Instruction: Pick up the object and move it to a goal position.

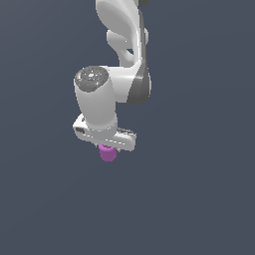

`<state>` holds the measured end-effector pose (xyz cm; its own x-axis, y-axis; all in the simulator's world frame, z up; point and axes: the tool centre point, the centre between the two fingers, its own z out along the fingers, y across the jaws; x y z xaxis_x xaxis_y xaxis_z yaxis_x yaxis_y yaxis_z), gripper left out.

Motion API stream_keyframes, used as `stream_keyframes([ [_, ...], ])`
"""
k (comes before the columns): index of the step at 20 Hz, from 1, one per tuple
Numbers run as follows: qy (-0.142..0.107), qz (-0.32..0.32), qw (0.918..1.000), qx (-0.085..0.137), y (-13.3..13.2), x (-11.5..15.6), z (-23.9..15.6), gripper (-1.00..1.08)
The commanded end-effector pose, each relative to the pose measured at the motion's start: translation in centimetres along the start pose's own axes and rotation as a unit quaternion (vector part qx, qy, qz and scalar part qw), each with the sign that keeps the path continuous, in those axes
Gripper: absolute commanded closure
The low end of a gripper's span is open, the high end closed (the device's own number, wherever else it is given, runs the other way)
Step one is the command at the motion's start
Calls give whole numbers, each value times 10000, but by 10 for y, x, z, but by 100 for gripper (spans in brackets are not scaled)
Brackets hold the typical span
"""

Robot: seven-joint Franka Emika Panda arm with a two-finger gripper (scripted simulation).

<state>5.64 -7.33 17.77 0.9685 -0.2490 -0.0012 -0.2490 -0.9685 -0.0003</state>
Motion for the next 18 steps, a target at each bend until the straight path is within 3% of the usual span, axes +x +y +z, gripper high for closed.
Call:
stream_keyframes([
  [1, 4, 1, 10000, 2, 3, -9, -27, 108],
  [18, 5, 3, 10000, 1, 24, -65, -214, 108],
])
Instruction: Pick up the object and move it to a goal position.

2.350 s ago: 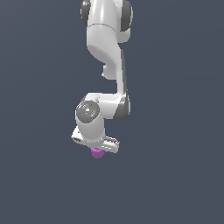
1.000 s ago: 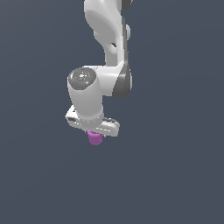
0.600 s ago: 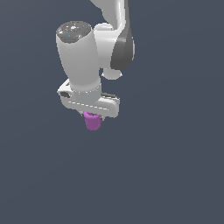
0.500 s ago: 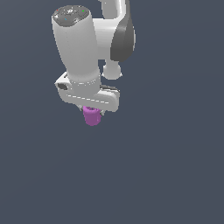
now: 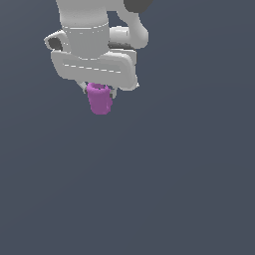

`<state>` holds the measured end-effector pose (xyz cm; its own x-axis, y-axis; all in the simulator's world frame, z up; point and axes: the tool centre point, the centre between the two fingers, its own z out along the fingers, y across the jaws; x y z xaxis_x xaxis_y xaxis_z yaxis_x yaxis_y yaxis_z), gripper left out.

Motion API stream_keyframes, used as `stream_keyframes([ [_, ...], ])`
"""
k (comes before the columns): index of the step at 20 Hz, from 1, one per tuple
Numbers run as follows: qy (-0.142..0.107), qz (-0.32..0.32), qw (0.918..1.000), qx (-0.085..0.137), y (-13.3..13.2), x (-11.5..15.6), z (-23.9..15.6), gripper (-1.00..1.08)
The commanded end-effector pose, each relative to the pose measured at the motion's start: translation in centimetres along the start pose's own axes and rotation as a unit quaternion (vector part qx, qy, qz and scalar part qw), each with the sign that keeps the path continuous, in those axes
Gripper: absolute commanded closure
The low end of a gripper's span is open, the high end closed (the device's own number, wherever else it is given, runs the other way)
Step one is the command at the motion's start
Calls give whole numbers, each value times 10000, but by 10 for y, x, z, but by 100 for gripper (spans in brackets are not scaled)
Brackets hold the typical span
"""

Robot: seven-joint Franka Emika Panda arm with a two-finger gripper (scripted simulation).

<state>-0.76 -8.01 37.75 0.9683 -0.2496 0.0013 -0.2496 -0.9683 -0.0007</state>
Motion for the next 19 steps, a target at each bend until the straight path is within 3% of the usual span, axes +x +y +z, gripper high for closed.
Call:
stream_keyframes([
  [1, -7, 0, 10000, -1, 3, -7, -23, 108],
  [10, -6, -1, 10000, -3, 7, -19, -73, 108],
  [19, -6, -4, 10000, -4, 8, -19, -78, 108],
])
